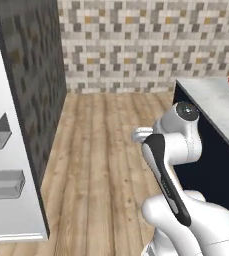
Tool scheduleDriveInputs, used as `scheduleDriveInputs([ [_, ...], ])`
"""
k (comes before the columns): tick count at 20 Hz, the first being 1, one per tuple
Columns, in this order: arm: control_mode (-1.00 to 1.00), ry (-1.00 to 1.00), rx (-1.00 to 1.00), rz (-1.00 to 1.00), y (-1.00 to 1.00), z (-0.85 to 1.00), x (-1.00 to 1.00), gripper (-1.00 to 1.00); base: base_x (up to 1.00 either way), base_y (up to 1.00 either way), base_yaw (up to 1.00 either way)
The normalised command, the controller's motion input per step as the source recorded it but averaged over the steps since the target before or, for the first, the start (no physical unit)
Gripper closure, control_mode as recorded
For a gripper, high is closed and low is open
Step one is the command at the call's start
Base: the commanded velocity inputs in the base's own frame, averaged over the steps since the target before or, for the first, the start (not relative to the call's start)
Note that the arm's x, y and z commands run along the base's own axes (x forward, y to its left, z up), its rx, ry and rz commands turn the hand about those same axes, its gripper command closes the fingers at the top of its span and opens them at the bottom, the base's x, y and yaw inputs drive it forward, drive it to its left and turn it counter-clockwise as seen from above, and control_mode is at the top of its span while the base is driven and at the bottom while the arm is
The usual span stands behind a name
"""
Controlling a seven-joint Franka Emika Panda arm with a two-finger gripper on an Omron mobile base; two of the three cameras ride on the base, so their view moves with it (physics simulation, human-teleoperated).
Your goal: Retrieve the orange and apple from the fridge and place them into the bowl on the dining table.
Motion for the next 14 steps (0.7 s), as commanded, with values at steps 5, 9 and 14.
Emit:
scheduleDriveInputs([
  [5, 1.0, 0.0, 0.0, 0.0, 0.0, 0.0, 0.0, 1.0, 0.53, -0.18, -0.38],
  [9, 1.0, 0.0, 0.0, 0.0, 0.0, 0.0, 0.0, 1.0, 1.0, 0.0, -0.25],
  [14, 1.0, 0.0, 0.0, 0.0, 0.0, 0.0, 0.0, 1.0, 1.0, 0.0, -0.2],
])
